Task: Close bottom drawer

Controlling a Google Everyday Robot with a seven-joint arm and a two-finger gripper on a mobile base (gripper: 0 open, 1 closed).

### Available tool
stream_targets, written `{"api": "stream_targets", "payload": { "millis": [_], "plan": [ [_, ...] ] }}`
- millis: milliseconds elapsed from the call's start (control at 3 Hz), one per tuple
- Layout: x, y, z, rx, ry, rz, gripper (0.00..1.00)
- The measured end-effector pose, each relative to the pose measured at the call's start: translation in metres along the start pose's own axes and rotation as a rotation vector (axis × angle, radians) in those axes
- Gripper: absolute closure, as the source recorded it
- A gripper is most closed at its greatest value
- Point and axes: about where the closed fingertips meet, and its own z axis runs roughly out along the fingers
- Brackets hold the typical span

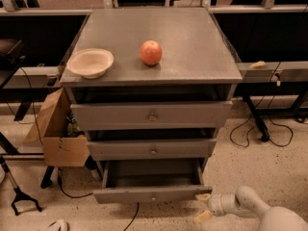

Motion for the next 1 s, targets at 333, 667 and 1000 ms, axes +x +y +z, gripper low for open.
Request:
{"api": "stream_targets", "payload": {
  "millis": [333,667,1000],
  "plan": [
    [-0.010,-0.011,0.005,0.010,0.007,-0.010,0.42],
    [-0.026,-0.024,0.017,0.012,0.017,-0.036,0.65],
    [-0.042,-0.038,0.028,0.029,0.019,-0.061,0.89]
  ]
}}
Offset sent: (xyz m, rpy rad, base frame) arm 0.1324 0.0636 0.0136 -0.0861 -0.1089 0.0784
